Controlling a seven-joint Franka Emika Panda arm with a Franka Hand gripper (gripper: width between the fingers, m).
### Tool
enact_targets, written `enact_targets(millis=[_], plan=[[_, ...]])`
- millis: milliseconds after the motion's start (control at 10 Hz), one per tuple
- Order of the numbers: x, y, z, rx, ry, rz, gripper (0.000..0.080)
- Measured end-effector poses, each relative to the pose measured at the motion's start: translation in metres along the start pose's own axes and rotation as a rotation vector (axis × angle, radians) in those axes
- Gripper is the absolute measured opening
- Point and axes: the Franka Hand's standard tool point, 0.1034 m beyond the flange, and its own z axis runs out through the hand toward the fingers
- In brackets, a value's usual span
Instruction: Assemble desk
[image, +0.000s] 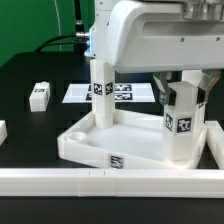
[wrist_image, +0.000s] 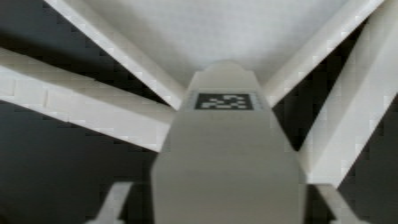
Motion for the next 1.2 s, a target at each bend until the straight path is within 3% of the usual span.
enact_targets(millis=[400, 500, 700, 1200], plan=[[-0.001, 0.002, 0.0, 0.0, -0.001, 0.122, 0.0292], [-0.002, 0.007, 0.0, 0.014, -0.002, 0.244, 0.0292], [-0.001, 0.013, 0.0, 0.071, 0.014, 0.494, 0.0292], [-0.001, 0.012, 0.002, 0.074, -0.003, 0.834, 0.0292]])
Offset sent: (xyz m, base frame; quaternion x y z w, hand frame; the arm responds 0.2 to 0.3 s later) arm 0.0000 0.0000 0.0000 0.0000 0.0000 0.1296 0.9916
